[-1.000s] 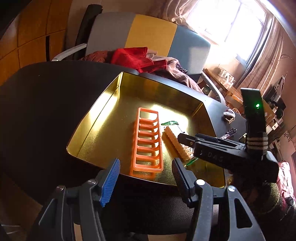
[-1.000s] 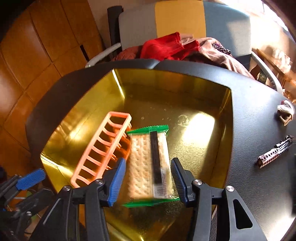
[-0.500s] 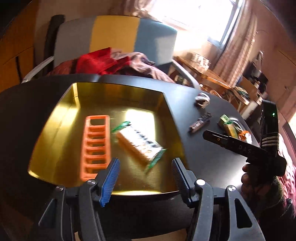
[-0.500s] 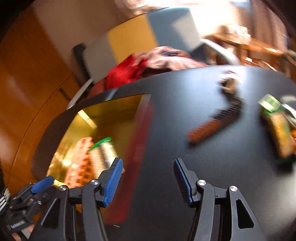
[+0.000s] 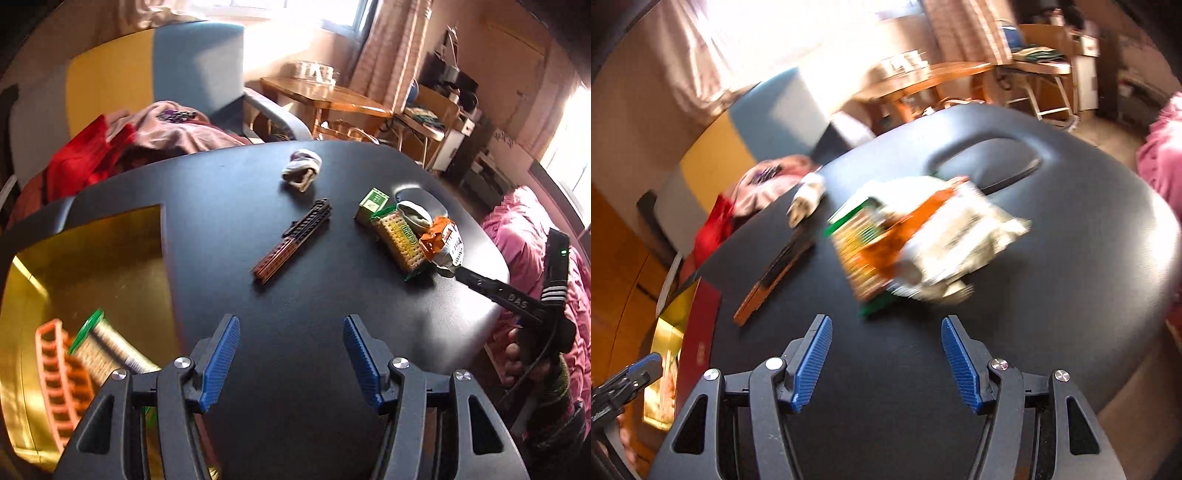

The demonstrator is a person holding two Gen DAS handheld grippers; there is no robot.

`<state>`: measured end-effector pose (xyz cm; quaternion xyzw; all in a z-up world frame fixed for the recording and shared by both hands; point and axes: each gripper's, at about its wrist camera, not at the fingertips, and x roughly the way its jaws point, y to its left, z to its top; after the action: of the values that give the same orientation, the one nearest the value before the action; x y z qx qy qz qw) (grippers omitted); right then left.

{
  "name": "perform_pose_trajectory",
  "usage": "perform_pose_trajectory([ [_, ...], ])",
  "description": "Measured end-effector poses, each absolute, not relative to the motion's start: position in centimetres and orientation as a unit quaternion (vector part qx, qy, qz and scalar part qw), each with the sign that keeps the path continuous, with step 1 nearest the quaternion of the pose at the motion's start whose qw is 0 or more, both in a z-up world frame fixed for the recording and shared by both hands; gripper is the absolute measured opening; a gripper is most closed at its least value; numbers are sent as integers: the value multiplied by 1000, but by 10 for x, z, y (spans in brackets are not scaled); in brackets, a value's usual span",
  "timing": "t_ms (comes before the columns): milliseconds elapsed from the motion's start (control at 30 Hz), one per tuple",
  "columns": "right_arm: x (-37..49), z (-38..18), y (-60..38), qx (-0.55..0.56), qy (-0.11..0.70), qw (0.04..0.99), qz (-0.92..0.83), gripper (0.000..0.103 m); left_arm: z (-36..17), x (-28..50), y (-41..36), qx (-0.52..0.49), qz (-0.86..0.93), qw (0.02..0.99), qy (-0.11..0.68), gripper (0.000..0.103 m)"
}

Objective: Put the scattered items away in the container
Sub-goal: 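Move the right tool to the snack bag and grasp it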

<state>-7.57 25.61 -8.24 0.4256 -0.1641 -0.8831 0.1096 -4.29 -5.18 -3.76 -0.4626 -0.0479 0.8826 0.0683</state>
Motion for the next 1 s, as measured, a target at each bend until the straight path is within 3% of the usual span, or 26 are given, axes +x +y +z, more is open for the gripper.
perform_pose_trajectory([
  [200, -104, -63, 280, 397, -165, 91, -898, 65, -56, -99, -31, -495, 866, 69, -36, 60],
  [433, -157, -43, 273, 374, -95, 78, -919, 70, -81, -158, -24, -525, 850, 47, -27, 60],
  [633, -183, -55, 261, 386, -36, 88, -918, 70, -99, -190, -9, -539, 841, 53, -14, 60],
  [933, -180, -84, 262, 415, -9, 100, -904, 70, -123, -214, 4, -551, 833, 45, -6, 59],
  [1000, -175, -86, 264, 420, -15, 104, -901, 69, -125, -209, -1, -553, 832, 43, -26, 53],
])
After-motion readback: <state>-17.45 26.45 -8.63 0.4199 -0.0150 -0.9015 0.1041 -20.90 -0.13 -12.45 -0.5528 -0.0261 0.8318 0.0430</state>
